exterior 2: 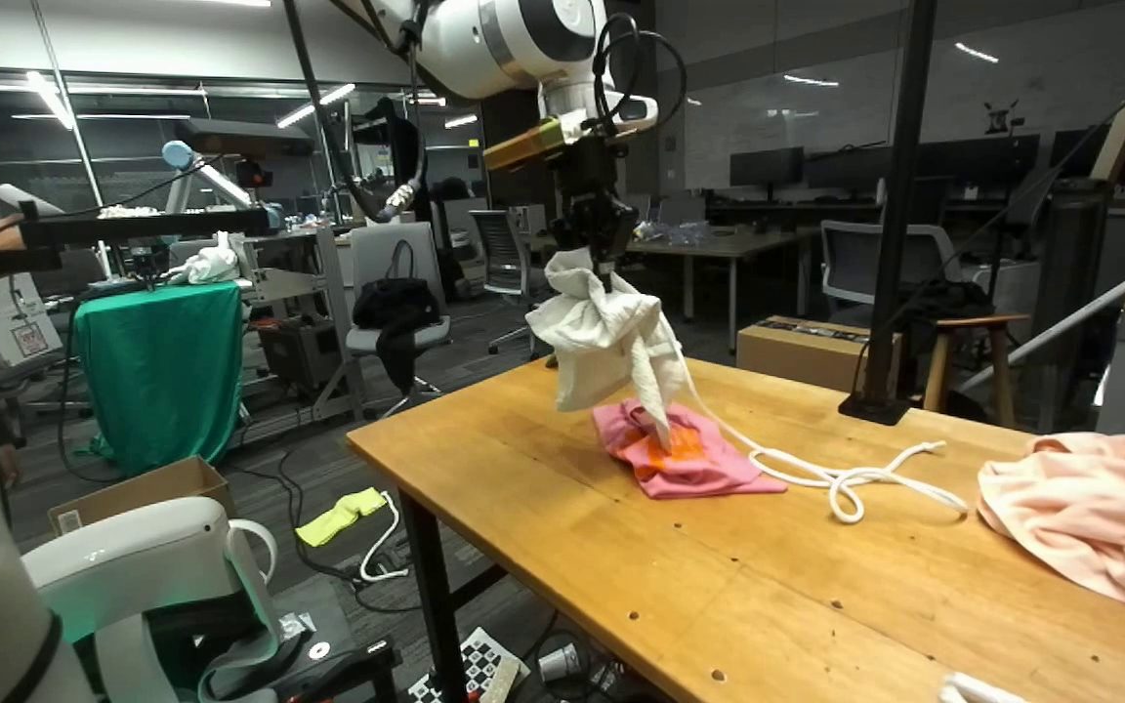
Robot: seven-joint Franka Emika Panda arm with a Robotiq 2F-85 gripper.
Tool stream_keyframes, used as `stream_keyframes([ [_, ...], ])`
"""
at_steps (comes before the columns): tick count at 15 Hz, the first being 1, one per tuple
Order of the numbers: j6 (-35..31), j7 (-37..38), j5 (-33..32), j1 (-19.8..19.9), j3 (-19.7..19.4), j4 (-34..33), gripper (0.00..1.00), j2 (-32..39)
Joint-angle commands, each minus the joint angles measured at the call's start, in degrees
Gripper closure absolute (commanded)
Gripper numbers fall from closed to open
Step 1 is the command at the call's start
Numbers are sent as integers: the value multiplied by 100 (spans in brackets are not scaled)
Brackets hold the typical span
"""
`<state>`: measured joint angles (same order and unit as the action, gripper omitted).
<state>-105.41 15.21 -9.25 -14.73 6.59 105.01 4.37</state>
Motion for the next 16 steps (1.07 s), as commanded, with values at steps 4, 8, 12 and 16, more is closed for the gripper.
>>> stream_keyframes([
  [4, 209, -1030, 784, -18, 504, 325, 96, -524],
  [8, 41, -1298, 1360, -159, 815, 501, 96, -643],
  [12, -217, -1386, 1769, -347, 1099, 807, 96, -585],
  [16, -784, -1253, 2213, -493, 1277, 1213, 96, -480],
])
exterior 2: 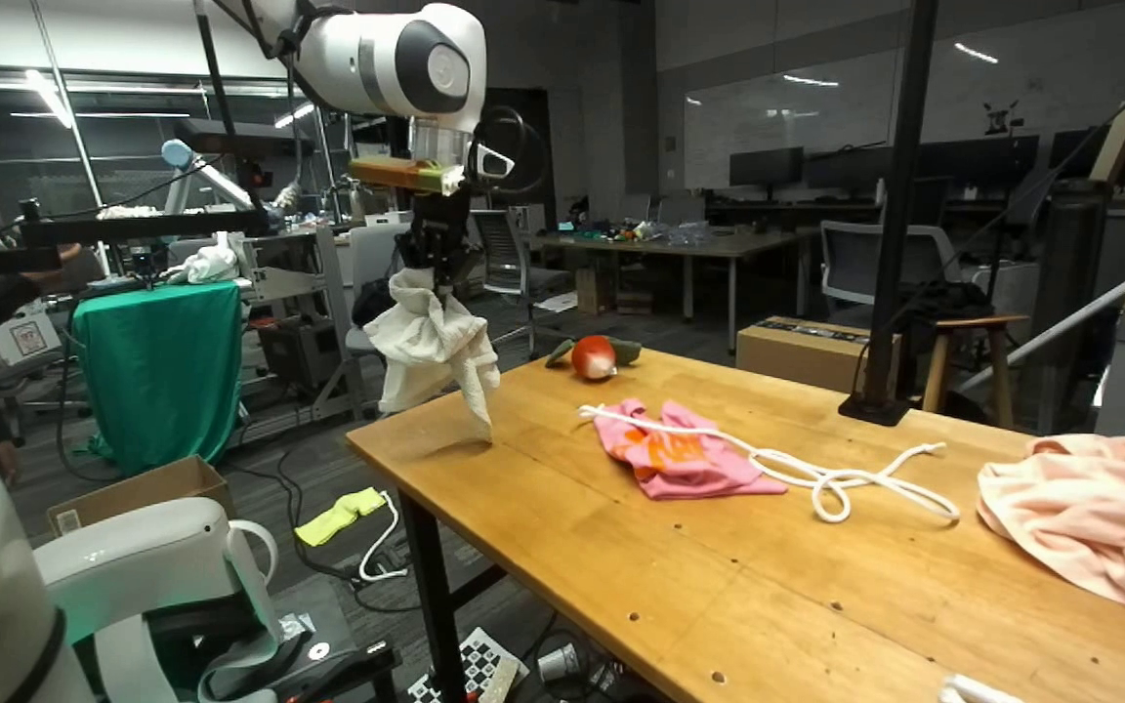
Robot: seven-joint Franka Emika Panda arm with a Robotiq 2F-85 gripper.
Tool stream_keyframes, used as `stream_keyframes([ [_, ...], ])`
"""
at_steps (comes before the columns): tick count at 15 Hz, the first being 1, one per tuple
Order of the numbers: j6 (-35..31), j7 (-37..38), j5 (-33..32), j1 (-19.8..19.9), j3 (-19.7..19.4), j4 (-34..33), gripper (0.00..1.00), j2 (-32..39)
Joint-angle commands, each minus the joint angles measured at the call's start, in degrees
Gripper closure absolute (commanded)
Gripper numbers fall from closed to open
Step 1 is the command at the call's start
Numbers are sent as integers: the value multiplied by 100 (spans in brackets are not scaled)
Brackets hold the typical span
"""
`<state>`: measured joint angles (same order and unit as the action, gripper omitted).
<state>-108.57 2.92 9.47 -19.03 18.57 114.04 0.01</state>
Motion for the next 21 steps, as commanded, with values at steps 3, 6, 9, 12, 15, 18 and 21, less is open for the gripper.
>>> stream_keyframes([
  [3, -1360, 489, 465, -142, 174, 628, 96, 91],
  [6, -2033, 963, 465, -193, 199, 826, 96, 326],
  [9, -2388, 1318, 526, -208, 183, 932, 96, 541],
  [12, -2571, 1565, 631, -228, 191, 1020, 96, 692],
  [15, -2767, 1791, 727, -267, 196, 1094, 96, 778],
  [18, -2889, 2003, 799, -299, 194, 1115, 96, 836],
  [21, -2929, 2171, 757, -316, 172, 1122, 61, 841],
])
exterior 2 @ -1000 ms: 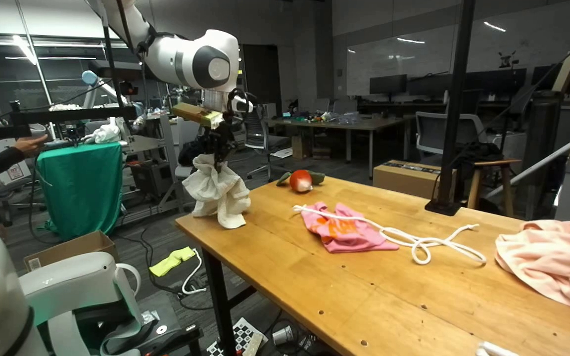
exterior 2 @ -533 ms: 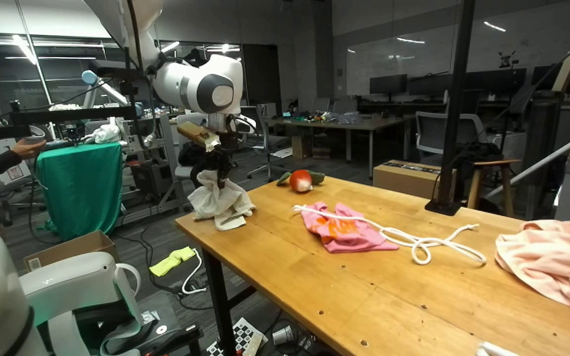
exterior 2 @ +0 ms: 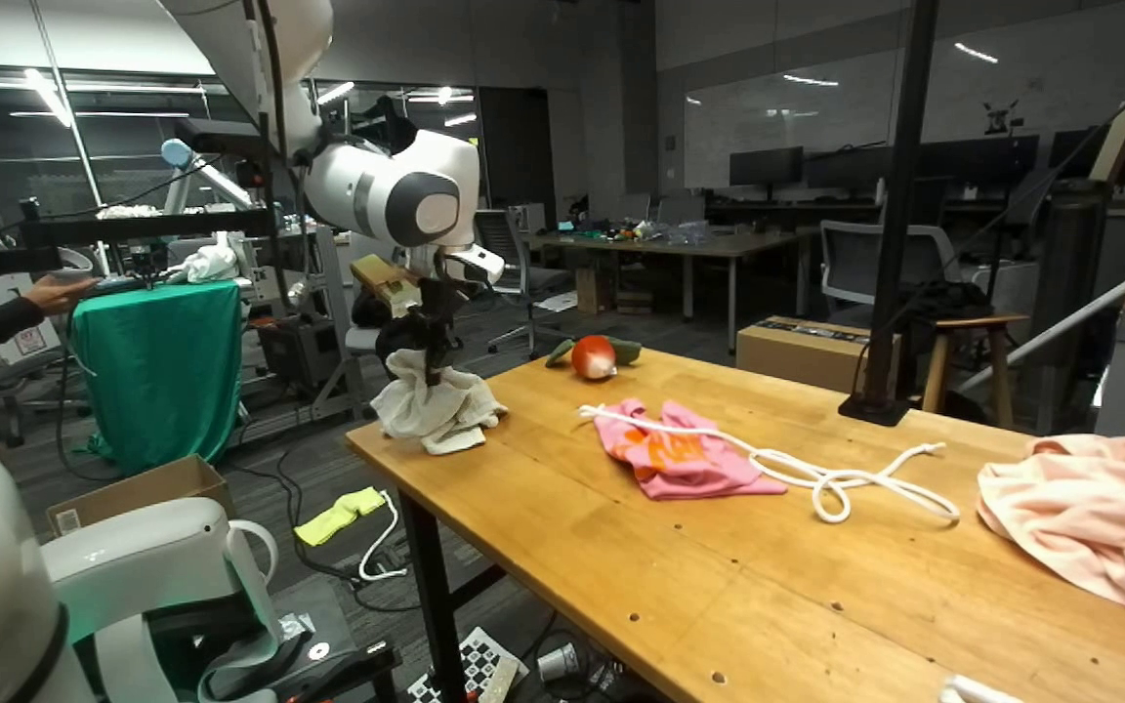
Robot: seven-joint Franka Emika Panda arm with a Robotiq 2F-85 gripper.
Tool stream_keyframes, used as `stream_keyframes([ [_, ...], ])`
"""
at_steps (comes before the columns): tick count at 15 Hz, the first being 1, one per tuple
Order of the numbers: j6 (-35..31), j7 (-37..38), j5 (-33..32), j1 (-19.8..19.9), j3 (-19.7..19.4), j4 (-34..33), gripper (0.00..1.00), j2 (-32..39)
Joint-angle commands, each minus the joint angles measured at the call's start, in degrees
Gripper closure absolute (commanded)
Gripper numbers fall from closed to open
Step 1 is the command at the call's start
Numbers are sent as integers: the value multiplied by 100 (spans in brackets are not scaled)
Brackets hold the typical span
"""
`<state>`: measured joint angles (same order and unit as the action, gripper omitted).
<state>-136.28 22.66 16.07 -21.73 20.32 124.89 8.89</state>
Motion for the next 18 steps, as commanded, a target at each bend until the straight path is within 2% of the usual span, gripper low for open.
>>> stream_keyframes([
  [1, -170, 280, 39, -53, -20, 23, 56, -19],
  [8, -4, 462, -377, -43, -126, -79, 3, -106],
  [9, 24, 494, -516, -32, -161, -108, 0, -137],
  [15, 104, 885, -1859, 51, -511, -321, 0, -255],
  [18, 182, 909, -2018, 145, -615, -393, 0, -279],
])
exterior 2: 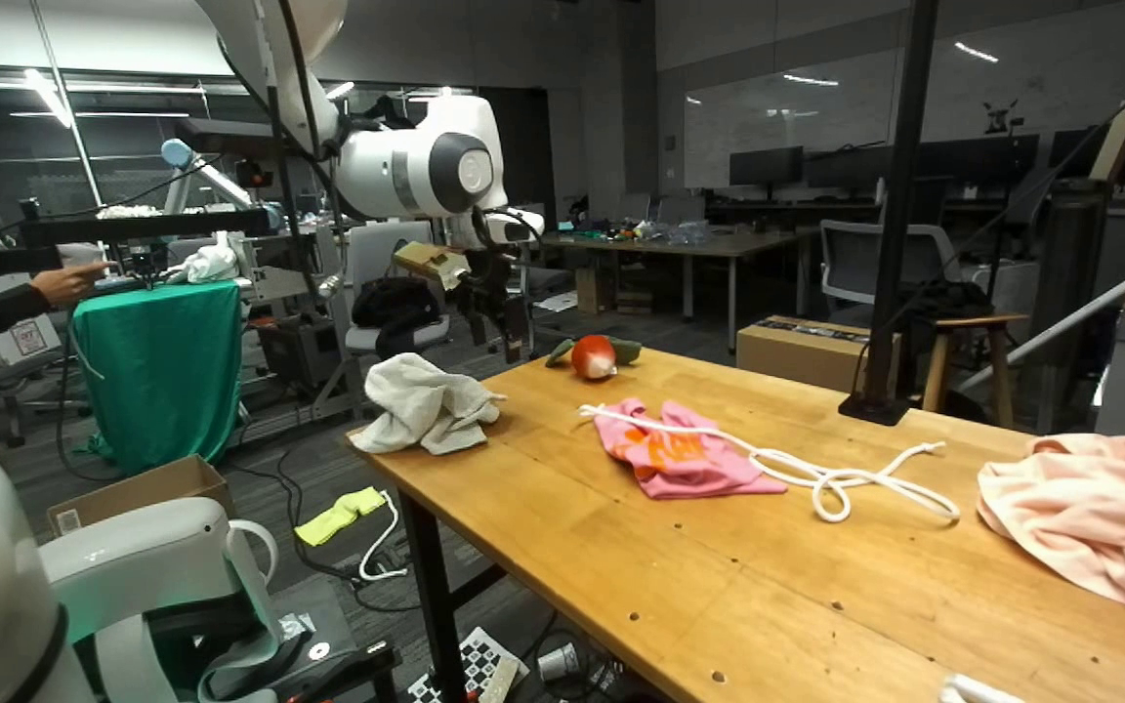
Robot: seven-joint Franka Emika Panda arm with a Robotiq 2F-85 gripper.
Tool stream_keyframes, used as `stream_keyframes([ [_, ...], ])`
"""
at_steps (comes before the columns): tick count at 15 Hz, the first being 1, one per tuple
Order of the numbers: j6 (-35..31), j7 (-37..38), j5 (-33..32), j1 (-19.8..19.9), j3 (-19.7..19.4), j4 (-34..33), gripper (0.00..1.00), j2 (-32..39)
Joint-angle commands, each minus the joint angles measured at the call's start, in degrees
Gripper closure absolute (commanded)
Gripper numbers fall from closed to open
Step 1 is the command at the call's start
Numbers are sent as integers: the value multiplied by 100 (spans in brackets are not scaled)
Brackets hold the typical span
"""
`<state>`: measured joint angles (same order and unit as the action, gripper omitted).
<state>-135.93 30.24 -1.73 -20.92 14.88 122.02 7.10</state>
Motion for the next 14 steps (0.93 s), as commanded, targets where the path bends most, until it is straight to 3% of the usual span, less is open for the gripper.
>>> stream_keyframes([
  [1, 170, 159, -298, 90, -107, -145, 0, -86],
  [14, -123, 845, -856, 672, -915, -167, 0, 379],
])
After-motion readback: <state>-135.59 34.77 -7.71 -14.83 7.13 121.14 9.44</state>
